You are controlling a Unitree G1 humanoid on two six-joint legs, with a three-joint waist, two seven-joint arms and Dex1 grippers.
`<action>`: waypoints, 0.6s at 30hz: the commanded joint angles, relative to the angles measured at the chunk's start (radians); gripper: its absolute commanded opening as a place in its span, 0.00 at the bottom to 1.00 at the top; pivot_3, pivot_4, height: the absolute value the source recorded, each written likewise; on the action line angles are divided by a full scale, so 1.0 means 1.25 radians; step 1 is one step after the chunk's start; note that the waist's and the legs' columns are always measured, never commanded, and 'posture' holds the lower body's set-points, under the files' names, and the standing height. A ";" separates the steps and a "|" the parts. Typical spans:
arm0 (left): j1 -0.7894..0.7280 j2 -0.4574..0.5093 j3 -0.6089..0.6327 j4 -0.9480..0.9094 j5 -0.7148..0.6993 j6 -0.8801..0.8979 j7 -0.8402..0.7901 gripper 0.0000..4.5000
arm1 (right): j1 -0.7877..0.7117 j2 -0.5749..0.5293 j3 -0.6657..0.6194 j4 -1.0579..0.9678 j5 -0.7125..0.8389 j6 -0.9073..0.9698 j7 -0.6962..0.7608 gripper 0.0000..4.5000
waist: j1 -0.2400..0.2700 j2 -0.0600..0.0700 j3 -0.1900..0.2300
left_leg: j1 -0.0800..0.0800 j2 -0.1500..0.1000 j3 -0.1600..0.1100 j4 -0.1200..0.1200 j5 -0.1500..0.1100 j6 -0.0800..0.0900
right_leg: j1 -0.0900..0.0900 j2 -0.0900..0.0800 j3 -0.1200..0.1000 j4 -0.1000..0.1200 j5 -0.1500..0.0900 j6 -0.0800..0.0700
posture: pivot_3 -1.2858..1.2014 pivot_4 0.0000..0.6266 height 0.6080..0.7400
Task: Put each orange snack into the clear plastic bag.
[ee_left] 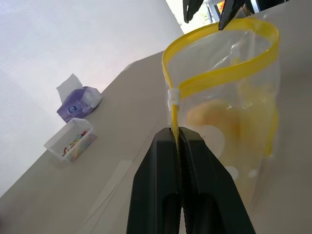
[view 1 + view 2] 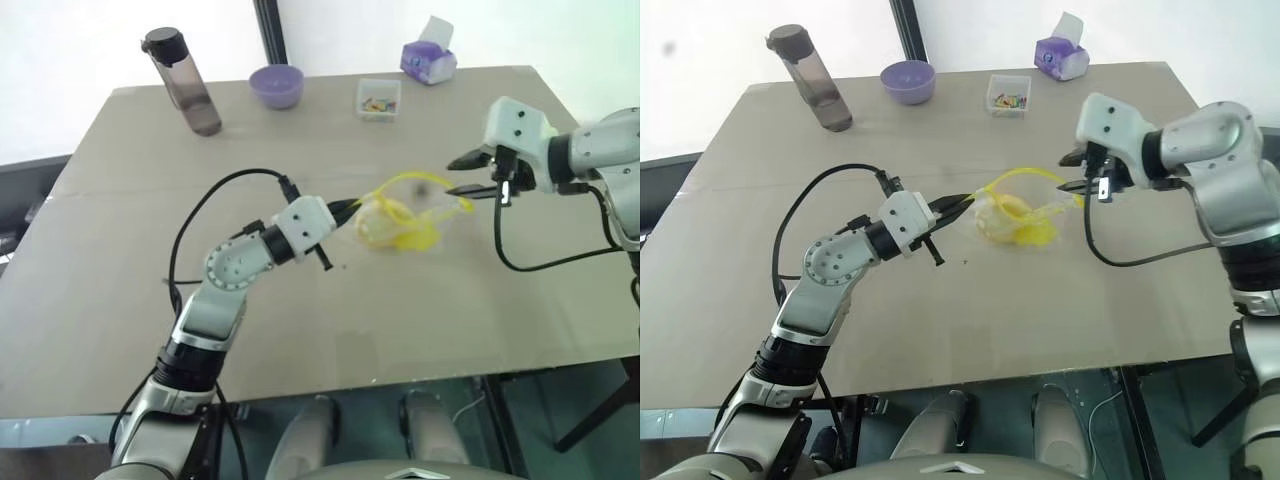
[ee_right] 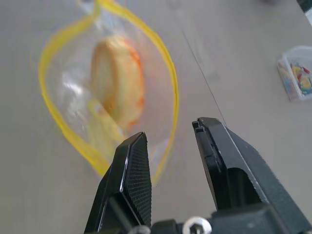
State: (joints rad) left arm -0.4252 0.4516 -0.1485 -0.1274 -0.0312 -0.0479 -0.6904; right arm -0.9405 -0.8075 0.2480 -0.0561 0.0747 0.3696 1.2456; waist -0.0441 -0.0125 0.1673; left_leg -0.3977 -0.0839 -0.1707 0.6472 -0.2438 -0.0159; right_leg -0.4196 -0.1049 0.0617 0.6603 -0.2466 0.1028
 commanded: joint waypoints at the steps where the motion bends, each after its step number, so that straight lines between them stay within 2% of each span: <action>1: -0.010 0.005 0.005 -0.035 0.004 -0.006 0.004 0.00 | -0.025 0.041 -0.014 -0.088 0.035 0.046 -0.022 0.39 | 0.004 0.000 0.000 | 0.000 0.000 0.000 0.000 0.000 0.000 | 0.000 0.000 0.000 0.000 0.000 0.000 | 0.52 0.24 1.00; 11: -0.031 0.050 -0.011 -0.079 0.047 0.013 -0.018 0.00 | -0.023 0.130 0.055 -0.090 -0.031 0.019 -0.090 0.39 | 0.009 0.000 0.000 | -0.001 -0.001 -0.001 0.001 0.000 0.000 | 0.000 0.000 -0.001 0.000 0.000 0.000 | 0.52 0.24 1.00; 18: -0.044 0.063 -0.014 -0.091 0.070 0.014 -0.023 0.00 | -0.026 0.162 0.066 -0.077 -0.034 0.009 -0.091 0.39 | 0.005 0.000 0.000 | -0.001 -0.001 -0.001 0.001 0.000 0.000 | 0.000 0.000 -0.001 0.000 0.000 0.000 | 0.52 0.24 1.00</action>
State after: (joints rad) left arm -0.4669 0.5225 -0.1683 -0.1943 0.0558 -0.0267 -0.7171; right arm -0.9442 -0.6068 0.3404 -0.1375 0.0339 0.4020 1.1372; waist -0.0378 -0.0125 0.1673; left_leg -0.3989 -0.0849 -0.1722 0.6481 -0.2437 -0.0160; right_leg -0.4195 -0.1053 0.0602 0.6601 -0.2466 0.1028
